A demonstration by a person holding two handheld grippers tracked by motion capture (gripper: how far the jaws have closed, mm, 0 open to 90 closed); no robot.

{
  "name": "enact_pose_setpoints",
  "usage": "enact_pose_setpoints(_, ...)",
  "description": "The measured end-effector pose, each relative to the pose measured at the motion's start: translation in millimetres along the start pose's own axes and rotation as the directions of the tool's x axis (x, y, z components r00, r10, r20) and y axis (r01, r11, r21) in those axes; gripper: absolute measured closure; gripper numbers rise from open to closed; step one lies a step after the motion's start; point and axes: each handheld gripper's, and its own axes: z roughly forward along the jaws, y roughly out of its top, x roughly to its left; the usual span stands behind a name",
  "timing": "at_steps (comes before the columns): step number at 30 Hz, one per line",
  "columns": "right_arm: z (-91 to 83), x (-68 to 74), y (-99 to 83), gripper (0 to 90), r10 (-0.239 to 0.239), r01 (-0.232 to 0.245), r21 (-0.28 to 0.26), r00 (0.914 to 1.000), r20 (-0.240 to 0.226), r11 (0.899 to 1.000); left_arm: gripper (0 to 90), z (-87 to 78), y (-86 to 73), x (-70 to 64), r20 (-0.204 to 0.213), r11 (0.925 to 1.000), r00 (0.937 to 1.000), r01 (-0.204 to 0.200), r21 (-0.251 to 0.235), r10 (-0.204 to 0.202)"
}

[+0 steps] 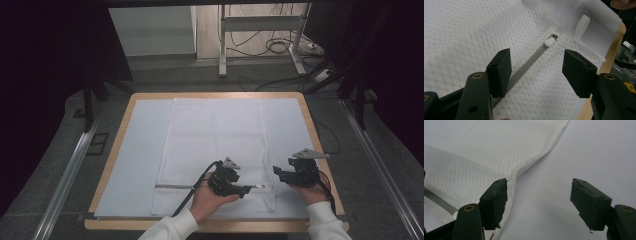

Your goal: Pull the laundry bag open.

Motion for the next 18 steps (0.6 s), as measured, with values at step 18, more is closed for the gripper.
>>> enact_pose_setpoints(18,-0.2,-0.4,-0.4,28.7,0.004,-0.004,0.001,1.0,0.007,1.0,43.8,18.6,10.7,-4.7,0.05,0.9992,0.998,0.04,0.011,-0.04)
